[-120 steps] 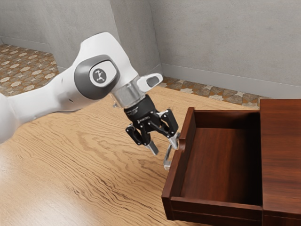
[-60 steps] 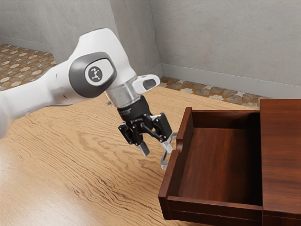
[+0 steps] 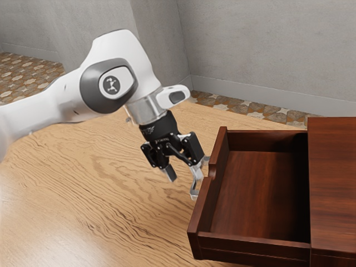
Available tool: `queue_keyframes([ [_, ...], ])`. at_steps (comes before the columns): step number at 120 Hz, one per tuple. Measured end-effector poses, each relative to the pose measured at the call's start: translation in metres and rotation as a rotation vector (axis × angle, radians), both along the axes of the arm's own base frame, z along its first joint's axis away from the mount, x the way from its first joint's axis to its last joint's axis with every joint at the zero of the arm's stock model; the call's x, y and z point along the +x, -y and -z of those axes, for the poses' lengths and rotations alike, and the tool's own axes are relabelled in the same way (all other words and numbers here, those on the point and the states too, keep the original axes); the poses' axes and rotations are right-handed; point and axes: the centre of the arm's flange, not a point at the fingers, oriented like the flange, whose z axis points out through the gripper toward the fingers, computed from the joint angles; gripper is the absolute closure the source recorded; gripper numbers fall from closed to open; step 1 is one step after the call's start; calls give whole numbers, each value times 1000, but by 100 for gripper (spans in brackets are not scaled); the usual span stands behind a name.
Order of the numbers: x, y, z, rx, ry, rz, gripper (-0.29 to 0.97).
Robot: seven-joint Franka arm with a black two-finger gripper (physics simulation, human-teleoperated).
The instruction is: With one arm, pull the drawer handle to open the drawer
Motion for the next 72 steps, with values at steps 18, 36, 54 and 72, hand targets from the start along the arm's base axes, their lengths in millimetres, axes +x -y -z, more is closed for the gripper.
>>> queue_keyframes([
  [18,-2,-7,-8,0,20,-7,17],
  [36,-5,-18,-22,2,51,-23,16],
  [54,-8,-29,-54,18,117,-36,10],
  [72,-15,-47,-116,86,211,-9,6],
])
